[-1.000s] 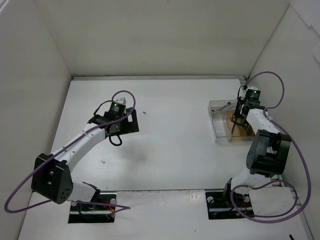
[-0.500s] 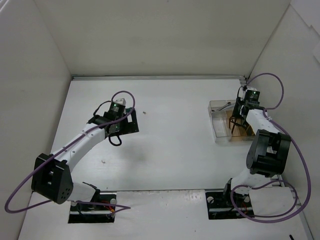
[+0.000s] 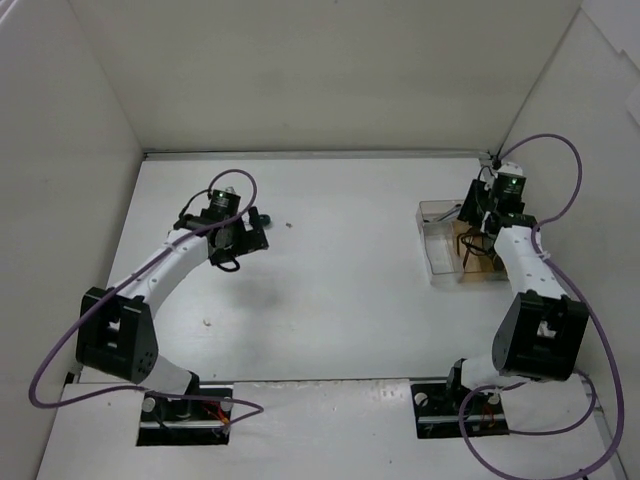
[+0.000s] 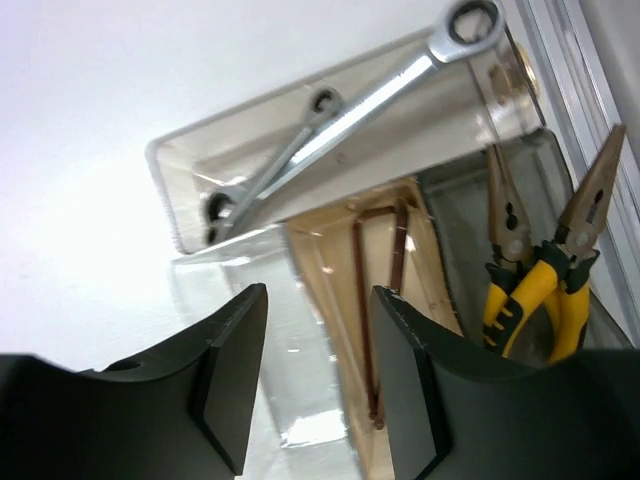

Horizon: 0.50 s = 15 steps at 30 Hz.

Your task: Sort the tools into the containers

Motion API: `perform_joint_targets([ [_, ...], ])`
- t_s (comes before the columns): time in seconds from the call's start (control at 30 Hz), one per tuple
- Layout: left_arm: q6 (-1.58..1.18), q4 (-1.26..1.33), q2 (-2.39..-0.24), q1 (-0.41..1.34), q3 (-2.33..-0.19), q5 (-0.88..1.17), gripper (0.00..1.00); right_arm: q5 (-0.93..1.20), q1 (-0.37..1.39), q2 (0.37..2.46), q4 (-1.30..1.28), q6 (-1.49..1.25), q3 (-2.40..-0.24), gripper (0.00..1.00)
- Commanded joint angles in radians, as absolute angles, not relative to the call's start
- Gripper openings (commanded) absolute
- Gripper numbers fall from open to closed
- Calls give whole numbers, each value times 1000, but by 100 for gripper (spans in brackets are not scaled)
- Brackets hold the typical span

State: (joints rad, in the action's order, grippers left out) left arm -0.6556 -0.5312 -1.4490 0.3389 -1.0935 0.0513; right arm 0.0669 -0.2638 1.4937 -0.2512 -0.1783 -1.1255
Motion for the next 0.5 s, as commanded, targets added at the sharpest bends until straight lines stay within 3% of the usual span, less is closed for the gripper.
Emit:
perform_joint_targets([
  [0.0,-721,-544,-1515,292,-1210,26,98,90,-204,1367,-204,-238,-1140,44],
  [0.47,-1075,-537,-1888,180,-1517,167,97,201,-109,1105,-216,-310,-931,52],
])
